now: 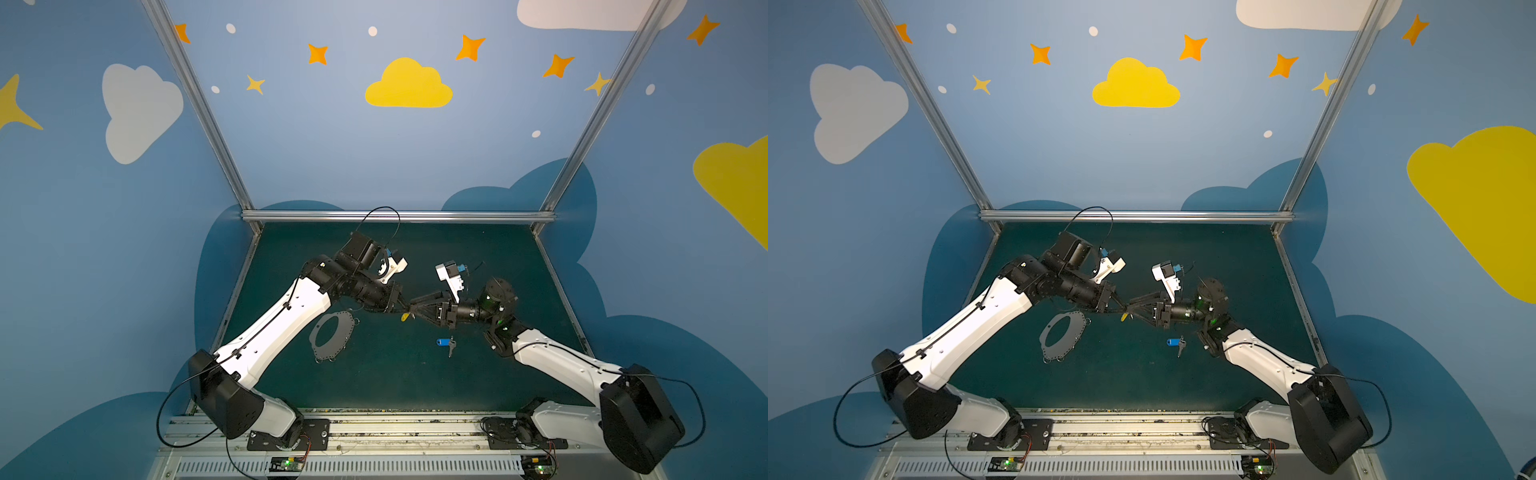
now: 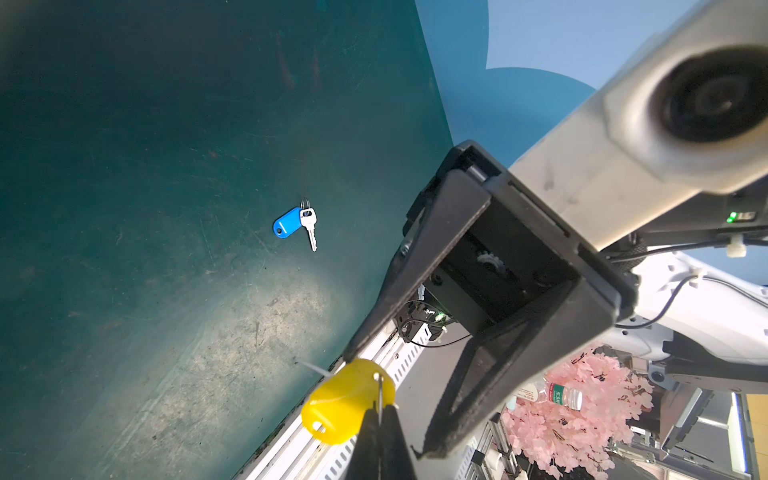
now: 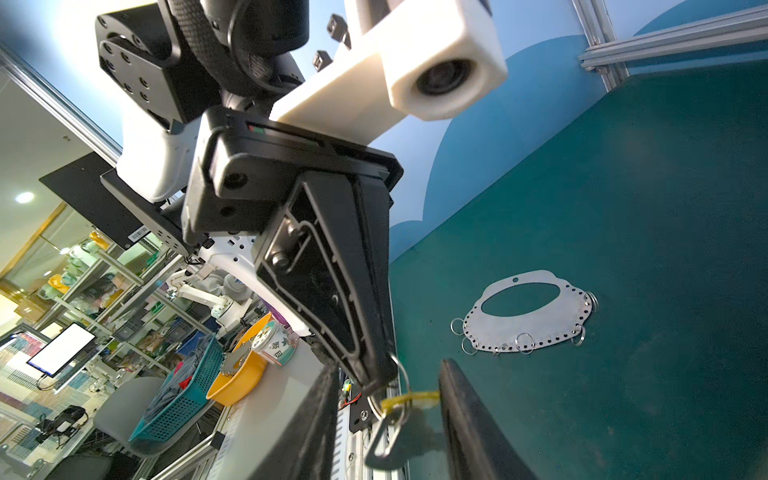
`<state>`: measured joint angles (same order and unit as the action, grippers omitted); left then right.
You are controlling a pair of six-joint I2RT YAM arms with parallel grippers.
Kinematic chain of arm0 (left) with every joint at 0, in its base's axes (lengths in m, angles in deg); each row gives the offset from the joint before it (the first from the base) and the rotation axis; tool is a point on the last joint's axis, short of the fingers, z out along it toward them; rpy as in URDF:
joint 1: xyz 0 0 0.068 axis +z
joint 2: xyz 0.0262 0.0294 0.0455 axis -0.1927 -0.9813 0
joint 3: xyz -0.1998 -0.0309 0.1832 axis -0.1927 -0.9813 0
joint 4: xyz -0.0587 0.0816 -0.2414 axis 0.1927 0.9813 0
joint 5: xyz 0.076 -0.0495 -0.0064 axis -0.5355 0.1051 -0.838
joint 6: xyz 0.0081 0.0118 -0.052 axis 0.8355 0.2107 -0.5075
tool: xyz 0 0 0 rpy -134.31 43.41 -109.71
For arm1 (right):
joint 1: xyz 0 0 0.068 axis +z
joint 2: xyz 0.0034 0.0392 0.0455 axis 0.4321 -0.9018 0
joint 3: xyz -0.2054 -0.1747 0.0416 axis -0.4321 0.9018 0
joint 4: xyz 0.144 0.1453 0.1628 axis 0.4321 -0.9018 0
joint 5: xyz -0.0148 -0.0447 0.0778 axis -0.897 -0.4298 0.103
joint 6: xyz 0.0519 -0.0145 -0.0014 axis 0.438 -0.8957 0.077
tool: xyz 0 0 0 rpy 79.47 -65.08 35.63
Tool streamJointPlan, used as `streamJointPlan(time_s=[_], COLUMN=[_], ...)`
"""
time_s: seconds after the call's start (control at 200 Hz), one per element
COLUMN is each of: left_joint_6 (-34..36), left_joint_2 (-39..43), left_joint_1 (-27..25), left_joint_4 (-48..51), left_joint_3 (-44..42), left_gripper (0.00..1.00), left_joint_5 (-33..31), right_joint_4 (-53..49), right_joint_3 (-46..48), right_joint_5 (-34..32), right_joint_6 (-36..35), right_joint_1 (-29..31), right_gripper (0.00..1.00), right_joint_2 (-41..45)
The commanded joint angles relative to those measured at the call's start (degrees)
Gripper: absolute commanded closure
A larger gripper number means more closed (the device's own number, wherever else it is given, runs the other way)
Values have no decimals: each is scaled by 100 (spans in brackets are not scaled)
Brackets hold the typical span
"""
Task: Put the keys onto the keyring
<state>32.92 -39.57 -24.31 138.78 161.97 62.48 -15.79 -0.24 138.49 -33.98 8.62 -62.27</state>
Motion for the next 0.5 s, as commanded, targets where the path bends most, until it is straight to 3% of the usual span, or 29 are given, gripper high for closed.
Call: streamJointPlan(time_s=[0.0,0.24,0.496], left_joint_6=[25,34,37], left_joint_2=[121,115,80], left_joint_1=[-8,-8,-9], left_joint_4=[-91,-119,-93], left_joint_3=[27,18,-44], left_gripper=[96,96,96], left_joint_5=[111,294,313], right_joint_4=[227,264,481], right_joint_3=[-85,-97,-54], right_joint_5=[141,142,88], right_joint_6=[28,92,309], right_joint_1=[-20,-84,-293], right_gripper=[60,53,52], right_joint_2=[-3,0,217])
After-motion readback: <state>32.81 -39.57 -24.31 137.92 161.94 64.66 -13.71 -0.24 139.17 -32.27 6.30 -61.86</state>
